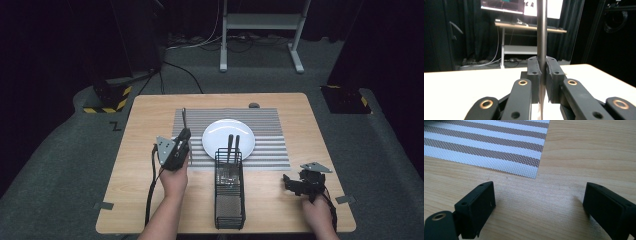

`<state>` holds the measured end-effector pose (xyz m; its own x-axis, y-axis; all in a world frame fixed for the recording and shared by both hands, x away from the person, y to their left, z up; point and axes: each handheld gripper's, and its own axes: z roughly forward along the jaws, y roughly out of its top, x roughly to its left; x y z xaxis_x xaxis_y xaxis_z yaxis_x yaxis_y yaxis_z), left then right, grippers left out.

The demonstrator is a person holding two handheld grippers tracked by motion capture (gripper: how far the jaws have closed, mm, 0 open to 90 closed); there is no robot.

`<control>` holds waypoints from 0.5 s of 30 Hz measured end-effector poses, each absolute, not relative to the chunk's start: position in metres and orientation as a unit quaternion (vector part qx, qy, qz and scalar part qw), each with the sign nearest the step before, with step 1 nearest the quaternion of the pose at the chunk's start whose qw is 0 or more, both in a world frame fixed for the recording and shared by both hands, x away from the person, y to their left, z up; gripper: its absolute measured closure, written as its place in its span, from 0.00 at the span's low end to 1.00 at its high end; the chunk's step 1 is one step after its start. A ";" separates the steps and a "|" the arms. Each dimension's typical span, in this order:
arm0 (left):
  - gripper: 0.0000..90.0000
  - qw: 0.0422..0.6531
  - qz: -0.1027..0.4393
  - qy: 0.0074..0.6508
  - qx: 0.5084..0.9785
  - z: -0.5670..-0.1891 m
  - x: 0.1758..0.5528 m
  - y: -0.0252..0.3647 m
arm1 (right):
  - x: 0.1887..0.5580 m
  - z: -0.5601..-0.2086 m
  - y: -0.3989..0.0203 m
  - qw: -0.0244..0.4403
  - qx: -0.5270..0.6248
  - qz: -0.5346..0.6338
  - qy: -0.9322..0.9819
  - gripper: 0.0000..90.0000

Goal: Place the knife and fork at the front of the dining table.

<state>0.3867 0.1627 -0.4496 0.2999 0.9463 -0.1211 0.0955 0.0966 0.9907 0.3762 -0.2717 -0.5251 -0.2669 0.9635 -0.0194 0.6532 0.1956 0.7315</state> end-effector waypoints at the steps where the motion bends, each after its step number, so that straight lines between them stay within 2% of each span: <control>1: 0.92 0.575 0.368 0.465 0.564 -0.451 0.388 0.163 | 0.376 -0.525 -0.272 0.249 0.552 0.312 0.732 0.11; 15: 0.92 0.555 0.359 0.488 0.571 -0.469 0.394 0.166 | 0.376 -0.525 -0.272 0.249 0.552 0.312 0.732 0.11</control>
